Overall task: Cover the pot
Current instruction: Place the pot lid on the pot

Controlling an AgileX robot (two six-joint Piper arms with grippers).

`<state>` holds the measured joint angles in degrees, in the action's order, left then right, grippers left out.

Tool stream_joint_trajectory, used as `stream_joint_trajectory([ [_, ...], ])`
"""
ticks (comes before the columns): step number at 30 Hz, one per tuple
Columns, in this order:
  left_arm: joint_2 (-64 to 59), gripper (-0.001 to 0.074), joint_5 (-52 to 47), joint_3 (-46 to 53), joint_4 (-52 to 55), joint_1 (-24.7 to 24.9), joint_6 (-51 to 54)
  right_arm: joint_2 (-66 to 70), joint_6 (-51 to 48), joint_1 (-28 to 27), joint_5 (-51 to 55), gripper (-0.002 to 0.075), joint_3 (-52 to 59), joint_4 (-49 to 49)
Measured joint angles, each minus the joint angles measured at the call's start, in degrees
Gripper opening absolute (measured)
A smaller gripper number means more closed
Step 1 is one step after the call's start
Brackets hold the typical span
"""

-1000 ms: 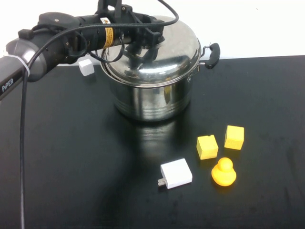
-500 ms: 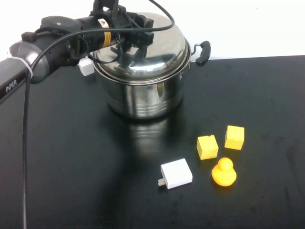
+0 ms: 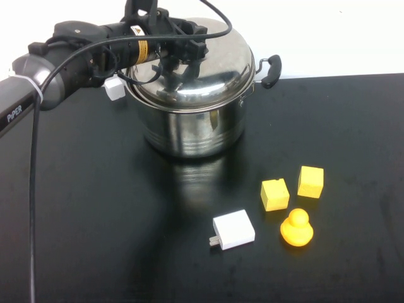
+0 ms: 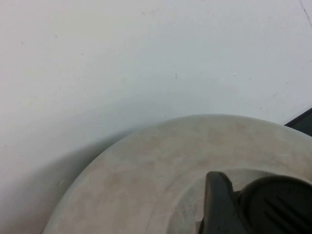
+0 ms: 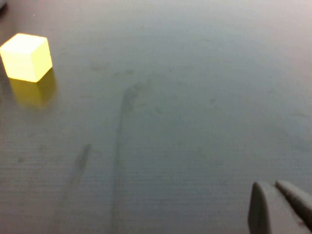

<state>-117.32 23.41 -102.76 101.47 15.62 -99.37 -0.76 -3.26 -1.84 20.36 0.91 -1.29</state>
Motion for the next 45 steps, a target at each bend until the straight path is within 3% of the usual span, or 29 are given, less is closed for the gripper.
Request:
stream_joint_trajectory([
  [39,1.4,0.0355,-3.3,-0.1,-0.3,0.0,1.8,0.0,0.0,0.0,0.0,-0.0002,0.0,0.0],
  [45,1.2,0.0308,-1.1,-0.1,-0.6,0.0,1.7,0.0,0.0,0.0,0.0,-0.0002,0.0,0.0],
])
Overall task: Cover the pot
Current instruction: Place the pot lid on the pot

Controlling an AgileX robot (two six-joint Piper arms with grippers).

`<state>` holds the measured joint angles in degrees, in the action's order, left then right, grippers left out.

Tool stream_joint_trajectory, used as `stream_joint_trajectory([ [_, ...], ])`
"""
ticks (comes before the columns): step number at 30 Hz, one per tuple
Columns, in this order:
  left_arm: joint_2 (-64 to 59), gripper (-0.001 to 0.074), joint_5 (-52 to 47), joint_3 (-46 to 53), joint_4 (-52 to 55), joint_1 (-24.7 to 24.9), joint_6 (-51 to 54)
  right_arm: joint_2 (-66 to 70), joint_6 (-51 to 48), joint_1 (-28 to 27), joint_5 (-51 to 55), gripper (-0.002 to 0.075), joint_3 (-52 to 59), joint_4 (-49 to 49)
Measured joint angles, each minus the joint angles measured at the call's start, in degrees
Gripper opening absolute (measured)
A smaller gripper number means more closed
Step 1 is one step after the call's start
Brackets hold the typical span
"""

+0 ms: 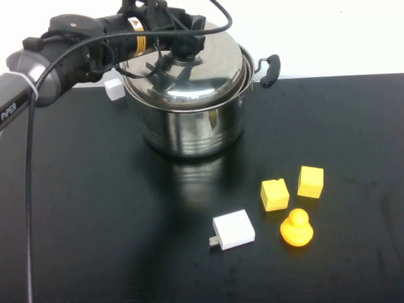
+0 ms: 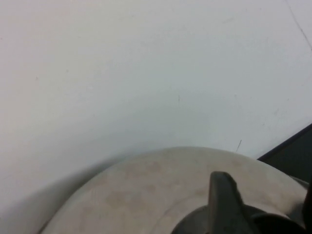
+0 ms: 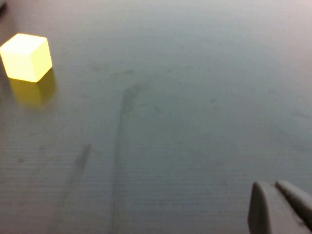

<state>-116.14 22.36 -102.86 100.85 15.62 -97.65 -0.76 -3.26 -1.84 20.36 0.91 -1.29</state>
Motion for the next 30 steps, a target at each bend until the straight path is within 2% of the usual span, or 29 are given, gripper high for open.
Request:
stream_joint_trajectory([
  [5,0.0,0.0193,2.3,-0.3,-0.3,-0.1,0.0,0.0,0.0,0.0,0.0,-0.0002,0.0,0.0],
  [9,0.0,0.0057,3.3,-0.5,-0.4,-0.1,-0.8,0.0,0.0,0.0,0.0,-0.0002,0.0,0.0],
  [12,0.0,0.0022,3.8,-0.6,-0.5,-0.1,-1.3,0.0,0.0,0.0,0.0,-0.0002,0.0,0.0],
  [16,0.0,0.0013,3.8,-0.6,-0.5,-0.1,-1.3,0.0,0.0,0.0,0.0,-0.0002,0.0,0.0],
  [19,0.0,0.0071,3.8,-0.6,-0.5,-0.1,-0.2,0.0,0.0,0.0,0.0,-0.0002,0.0,0.0],
  [25,0.0,0.0407,4.1,-0.6,0.0,-0.1,4.3,0.0,0.0,0.0,0.0,-0.0002,0.0,0.0],
  [27,0.0,0.0456,4.2,-0.6,0.1,-0.1,5.7,0.0,0.0,0.0,0.0,-0.0002,0.0,0.0],
  [30,0.2,0.0477,5.7,-0.6,0.1,-0.1,6.9,0.0,0.0,0.0,0.0,-0.0002,0.0,0.0],
])
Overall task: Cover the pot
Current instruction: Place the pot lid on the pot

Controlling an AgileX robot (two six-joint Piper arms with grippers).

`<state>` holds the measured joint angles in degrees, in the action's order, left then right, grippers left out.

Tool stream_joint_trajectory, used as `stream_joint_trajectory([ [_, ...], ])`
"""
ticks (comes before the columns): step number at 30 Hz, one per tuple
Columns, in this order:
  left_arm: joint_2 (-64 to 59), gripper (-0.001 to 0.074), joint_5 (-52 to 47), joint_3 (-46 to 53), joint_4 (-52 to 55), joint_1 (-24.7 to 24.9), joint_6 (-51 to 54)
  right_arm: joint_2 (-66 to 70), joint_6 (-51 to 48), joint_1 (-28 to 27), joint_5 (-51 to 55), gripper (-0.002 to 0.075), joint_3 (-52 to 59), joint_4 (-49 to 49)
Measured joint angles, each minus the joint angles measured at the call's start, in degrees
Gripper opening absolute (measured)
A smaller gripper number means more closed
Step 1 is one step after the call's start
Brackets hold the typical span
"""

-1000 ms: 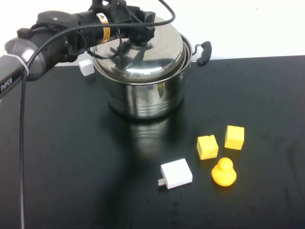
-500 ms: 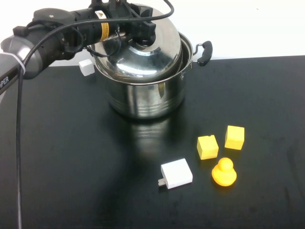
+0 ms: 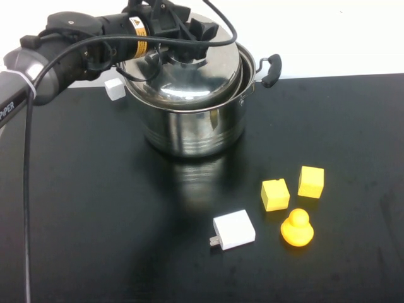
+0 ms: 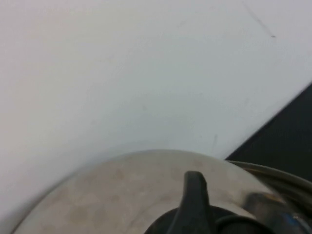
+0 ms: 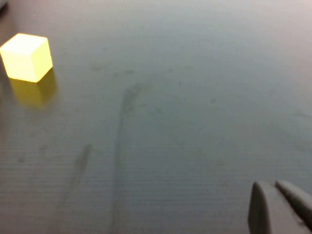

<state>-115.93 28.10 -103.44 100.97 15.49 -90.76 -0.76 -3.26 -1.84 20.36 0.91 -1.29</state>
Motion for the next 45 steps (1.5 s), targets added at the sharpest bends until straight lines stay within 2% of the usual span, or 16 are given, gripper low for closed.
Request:
stream_joint_trajectory([
  [8,0.5,0.0478,2.9,0.1,0.3,0.1,2.1,0.0,0.0,0.0,0.0,-0.0002,0.0,0.0],
  [18,2.3,0.0479,-0.7,6.2,-1.7,0.2,9.5,0.0,0.0,0.0,0.0,-0.0002,0.0,0.0],
  [38,3.3,0.0479,-12.3,6.9,-5.0,0.5,1.0,0.0,0.0,0.0,0.0,-0.0002,0.0,0.0],
  [45,3.7,0.0514,-15.1,7.3,-6.3,0.5,1.0,0.0,0.0,0.0,0.0,-0.0002,0.0,0.0],
])
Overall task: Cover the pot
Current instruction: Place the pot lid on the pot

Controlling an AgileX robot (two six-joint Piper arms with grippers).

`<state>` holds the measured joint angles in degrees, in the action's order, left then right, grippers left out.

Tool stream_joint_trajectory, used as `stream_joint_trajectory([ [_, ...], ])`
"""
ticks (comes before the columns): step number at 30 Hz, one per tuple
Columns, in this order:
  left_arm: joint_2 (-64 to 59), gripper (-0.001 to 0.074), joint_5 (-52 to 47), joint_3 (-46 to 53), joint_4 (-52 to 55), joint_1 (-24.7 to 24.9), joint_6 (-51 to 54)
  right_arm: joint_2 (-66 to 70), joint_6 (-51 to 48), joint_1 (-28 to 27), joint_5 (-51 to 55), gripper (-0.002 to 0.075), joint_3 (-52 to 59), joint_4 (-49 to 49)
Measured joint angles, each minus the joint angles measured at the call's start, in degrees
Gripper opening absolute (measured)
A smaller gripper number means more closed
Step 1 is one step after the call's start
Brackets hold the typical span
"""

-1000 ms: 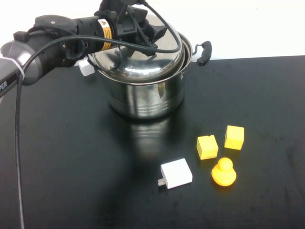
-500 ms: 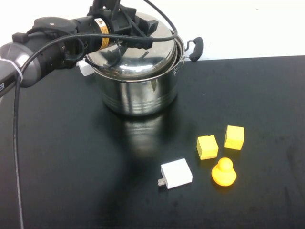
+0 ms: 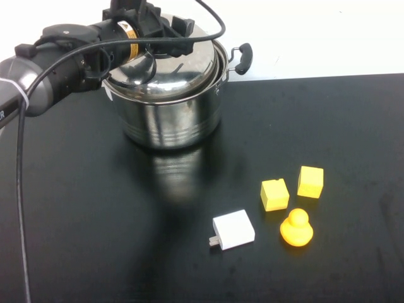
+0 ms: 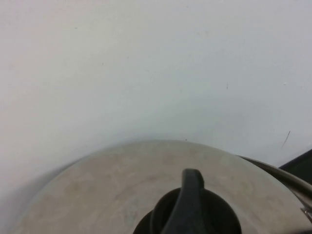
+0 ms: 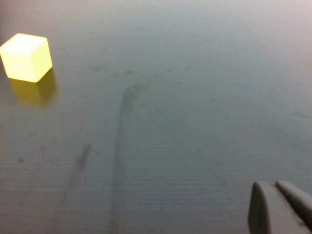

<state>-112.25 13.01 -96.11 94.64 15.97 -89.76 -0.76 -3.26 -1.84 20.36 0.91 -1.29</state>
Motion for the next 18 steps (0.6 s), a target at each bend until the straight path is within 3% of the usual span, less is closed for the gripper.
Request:
stream_joint_trajectory([
  [18,1.4,0.0531,-5.1,-0.6,1.1,-0.4,-0.4,0.0,0.0,0.0,0.0,-0.0002,0.0,0.0],
])
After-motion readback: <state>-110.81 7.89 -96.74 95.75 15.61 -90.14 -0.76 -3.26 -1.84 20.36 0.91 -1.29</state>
